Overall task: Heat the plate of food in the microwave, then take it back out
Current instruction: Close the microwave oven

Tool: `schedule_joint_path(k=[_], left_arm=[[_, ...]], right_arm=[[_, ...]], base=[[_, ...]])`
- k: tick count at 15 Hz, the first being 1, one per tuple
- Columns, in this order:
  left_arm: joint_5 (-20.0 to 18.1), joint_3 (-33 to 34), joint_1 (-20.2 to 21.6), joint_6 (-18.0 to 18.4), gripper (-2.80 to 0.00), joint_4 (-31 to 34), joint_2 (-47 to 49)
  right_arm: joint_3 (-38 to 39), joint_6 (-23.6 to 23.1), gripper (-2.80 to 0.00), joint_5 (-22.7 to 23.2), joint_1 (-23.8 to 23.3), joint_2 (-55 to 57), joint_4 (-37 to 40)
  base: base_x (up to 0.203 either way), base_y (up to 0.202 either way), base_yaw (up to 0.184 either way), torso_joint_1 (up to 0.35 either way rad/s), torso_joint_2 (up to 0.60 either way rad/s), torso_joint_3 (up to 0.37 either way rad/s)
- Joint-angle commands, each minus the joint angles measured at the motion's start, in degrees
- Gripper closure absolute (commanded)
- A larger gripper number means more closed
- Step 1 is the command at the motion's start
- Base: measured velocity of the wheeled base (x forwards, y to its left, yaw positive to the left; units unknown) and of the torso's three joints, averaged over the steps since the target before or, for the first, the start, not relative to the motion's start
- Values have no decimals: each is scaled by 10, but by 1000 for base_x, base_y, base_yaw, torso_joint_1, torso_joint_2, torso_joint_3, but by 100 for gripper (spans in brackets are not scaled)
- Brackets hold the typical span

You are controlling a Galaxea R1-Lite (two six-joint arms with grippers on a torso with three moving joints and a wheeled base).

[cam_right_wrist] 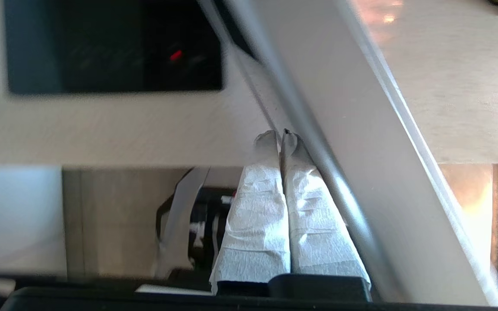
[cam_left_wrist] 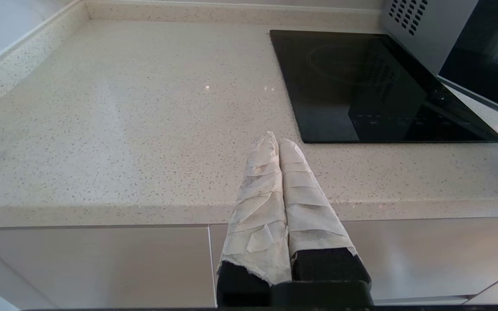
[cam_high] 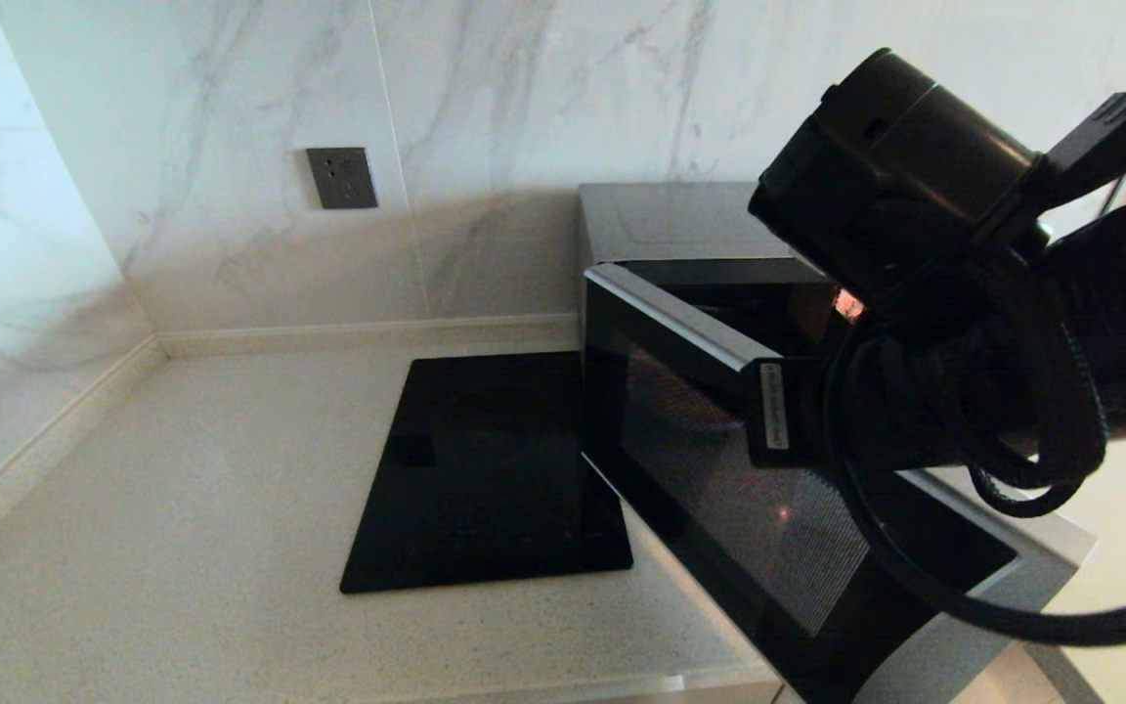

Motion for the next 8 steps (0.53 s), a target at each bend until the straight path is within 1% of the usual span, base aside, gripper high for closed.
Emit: schedule_joint_path(k=[1,8], left_arm=[[1,0,0,0,0,0,1],[1,0,0,0,0,0,1]], right_arm=[[4,2,0,-6,-36,-8,3],[42,1,0,-10,-142,-35,-4]], base=[[0,0,0,0,0,0],[0,0,0,0,0,0]])
